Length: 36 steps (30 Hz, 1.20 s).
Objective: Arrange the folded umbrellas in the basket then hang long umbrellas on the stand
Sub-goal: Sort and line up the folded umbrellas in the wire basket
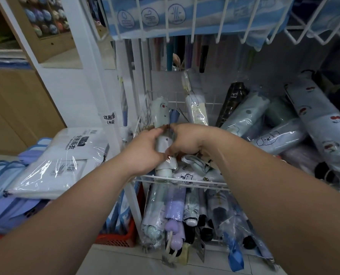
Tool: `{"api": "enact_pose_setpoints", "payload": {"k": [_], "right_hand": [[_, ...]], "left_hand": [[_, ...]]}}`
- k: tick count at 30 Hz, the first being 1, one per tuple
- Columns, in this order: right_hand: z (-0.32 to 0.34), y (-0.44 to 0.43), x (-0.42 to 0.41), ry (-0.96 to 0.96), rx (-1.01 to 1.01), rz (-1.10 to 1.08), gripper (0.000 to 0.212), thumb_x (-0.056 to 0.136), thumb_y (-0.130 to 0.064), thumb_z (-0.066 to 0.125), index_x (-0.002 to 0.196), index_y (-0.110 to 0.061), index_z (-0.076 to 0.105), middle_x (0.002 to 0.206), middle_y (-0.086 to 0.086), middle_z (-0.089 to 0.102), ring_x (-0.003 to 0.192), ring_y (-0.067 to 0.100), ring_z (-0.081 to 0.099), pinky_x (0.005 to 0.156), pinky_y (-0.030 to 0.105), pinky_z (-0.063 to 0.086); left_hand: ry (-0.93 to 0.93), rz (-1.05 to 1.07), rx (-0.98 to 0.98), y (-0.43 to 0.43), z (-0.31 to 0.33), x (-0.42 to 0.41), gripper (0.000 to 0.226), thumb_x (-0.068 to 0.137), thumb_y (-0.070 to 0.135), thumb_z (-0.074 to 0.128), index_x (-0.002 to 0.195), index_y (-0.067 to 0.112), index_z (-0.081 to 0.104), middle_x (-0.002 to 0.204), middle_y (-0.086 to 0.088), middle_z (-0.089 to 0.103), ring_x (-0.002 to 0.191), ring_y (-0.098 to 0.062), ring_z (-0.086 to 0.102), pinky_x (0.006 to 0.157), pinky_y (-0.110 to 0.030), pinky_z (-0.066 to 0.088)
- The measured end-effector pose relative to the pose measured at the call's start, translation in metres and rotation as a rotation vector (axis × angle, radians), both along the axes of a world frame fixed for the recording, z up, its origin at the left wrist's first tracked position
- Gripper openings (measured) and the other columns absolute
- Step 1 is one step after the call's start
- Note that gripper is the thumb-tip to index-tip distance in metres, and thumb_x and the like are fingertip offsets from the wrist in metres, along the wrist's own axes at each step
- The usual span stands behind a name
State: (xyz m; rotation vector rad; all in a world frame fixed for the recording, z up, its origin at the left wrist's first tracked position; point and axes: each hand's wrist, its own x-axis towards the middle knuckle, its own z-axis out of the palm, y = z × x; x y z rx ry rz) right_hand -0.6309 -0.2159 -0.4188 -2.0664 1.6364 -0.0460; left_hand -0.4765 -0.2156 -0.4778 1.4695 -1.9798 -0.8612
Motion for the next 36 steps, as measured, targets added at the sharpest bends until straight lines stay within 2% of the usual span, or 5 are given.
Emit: {"api": "enact_pose_setpoints", "payload": {"k": [7, 17, 24, 31, 36], "right_hand": [[-0.018, -0.008, 0.011, -0.459, 0.161, -0.267, 0.016, 0.096, -0.008, 0.061, 0.110, -0.003, 0.055, 0.103, 0.032, 0.071, 0.093, 0.046, 0.072, 0.085, 0.063, 0.057], [-0.022, -0.026, 0.022, -0.615, 0.289, -0.446, 0.033, 0.101, -0.002, 0.039, 0.128, -0.006, 0.057, 0.104, 0.014, 0.061, 0.078, 0.024, 0.059, 0.098, 0.050, 0.053], [-0.044, -0.043, 0.021, -0.874, 0.339, -0.383, 0.049, 0.091, 0.013, 0.041, 0.124, -0.018, 0.060, 0.114, 0.019, 0.068, 0.087, 0.029, 0.065, 0.078, 0.039, 0.053], [-0.028, -0.039, 0.026, -0.295, -0.144, -0.235, 0.019, 0.091, -0.004, 0.052, 0.101, -0.017, 0.062, 0.107, 0.008, 0.065, 0.099, 0.027, 0.063, 0.071, 0.025, 0.052], [0.006, -0.018, -0.019, -0.025, -0.399, -0.269, 0.033, 0.096, -0.022, 0.060, 0.127, -0.031, 0.063, 0.127, 0.001, 0.064, 0.113, 0.026, 0.059, 0.097, 0.035, 0.052]], "left_hand": [[-0.212, 0.075, -0.183, -0.003, 0.025, -0.007, 0.069, 0.086, 0.006, 0.067, 0.150, 0.014, 0.042, 0.155, -0.008, 0.042, 0.142, -0.022, 0.040, 0.111, -0.020, 0.027], [-0.444, 0.127, -0.285, 0.006, 0.022, -0.008, 0.041, 0.085, 0.002, 0.058, 0.126, 0.009, 0.062, 0.134, -0.014, 0.055, 0.119, -0.033, 0.055, 0.096, -0.039, 0.049], [-0.511, 0.160, -0.340, 0.012, 0.022, -0.009, 0.027, 0.087, 0.004, 0.056, 0.111, 0.012, 0.066, 0.114, -0.011, 0.056, 0.103, -0.031, 0.059, 0.074, -0.033, 0.045], [-0.821, 0.120, -0.426, 0.014, 0.025, -0.014, 0.027, 0.085, 0.004, 0.054, 0.107, 0.013, 0.066, 0.113, -0.006, 0.058, 0.105, -0.029, 0.057, 0.081, -0.039, 0.046], [-0.824, 0.116, -0.390, 0.012, 0.026, -0.016, 0.031, 0.080, -0.004, 0.054, 0.107, 0.008, 0.065, 0.111, -0.008, 0.057, 0.101, -0.029, 0.058, 0.068, -0.036, 0.045]]}}
